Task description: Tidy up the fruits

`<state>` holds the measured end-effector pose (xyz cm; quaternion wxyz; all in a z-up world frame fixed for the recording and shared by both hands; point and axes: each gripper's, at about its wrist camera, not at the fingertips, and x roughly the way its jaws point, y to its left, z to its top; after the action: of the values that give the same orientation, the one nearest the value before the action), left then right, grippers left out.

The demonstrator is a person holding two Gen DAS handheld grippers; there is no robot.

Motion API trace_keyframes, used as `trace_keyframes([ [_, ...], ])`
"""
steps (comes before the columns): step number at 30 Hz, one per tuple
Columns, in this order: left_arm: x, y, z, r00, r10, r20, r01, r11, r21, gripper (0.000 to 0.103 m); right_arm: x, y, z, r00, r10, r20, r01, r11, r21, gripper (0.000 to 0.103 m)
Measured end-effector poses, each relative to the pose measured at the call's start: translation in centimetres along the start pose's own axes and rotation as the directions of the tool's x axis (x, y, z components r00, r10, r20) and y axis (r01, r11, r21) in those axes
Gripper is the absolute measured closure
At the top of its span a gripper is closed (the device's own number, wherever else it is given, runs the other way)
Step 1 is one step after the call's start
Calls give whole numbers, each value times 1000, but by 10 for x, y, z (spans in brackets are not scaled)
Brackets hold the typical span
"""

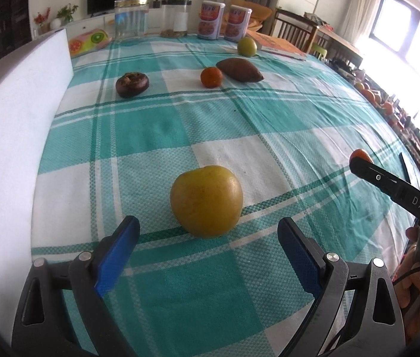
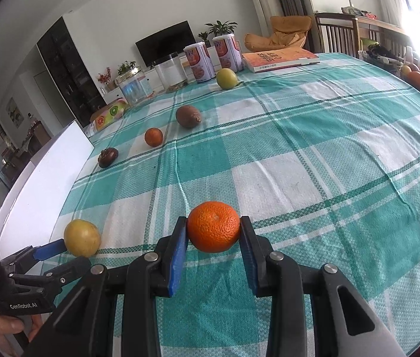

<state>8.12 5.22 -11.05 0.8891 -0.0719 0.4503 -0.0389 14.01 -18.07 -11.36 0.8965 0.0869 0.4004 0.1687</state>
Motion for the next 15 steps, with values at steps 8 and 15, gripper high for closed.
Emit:
trace_keyframes([
  [8, 1, 2, 7, 1000, -3, 18, 3, 1000, -14, 8, -1, 0, 0, 1000, -4, 2, 4, 1000, -4, 69],
  [15, 7, -6, 11, 1000, 14, 1, -14, 1000, -7, 53, -1, 0, 0, 1000, -11, 12, 11, 1000, -4, 69],
])
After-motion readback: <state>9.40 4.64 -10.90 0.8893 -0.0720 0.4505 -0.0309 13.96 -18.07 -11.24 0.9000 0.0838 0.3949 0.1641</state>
